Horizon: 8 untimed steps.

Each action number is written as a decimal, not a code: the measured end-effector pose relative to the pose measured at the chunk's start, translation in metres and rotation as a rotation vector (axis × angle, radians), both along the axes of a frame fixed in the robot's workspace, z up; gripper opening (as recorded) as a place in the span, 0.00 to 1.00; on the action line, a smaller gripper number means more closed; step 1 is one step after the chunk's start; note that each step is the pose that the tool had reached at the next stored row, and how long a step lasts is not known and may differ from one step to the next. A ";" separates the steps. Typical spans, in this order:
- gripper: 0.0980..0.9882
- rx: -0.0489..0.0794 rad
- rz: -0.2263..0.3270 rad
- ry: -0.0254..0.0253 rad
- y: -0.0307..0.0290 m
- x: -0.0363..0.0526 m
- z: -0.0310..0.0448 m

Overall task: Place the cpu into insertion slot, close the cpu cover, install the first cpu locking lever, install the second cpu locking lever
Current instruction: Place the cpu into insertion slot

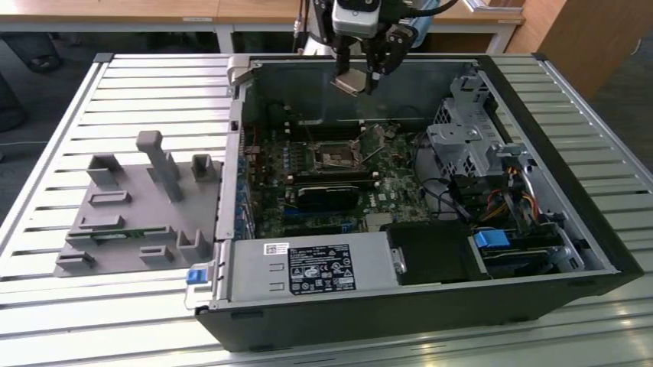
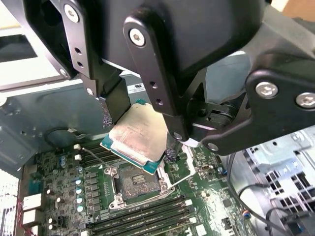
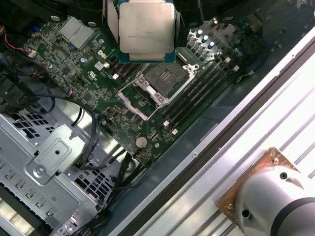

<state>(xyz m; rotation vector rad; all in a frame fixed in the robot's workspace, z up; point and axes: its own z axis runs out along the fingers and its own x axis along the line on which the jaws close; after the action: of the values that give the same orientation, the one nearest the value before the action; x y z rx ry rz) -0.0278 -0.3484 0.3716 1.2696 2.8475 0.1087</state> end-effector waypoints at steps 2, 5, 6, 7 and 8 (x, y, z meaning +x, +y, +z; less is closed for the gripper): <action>0.50 -0.001 -0.029 0.0000 0.0000 0.0000 -0.0003; 0.50 -0.002 -0.070 0.0000 0.0000 0.0000 -0.0007; 0.50 -0.002 -0.084 0.0000 0.0000 0.0000 -0.0008; 0.50 -0.002 -0.098 0.0000 0.0000 0.0000 -0.0010; 0.50 -0.002 -0.114 0.0000 0.0000 0.0000 -0.0011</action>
<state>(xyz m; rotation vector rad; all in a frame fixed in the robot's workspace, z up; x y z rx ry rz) -0.0278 -0.3484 0.3704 1.4269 2.7668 0.1033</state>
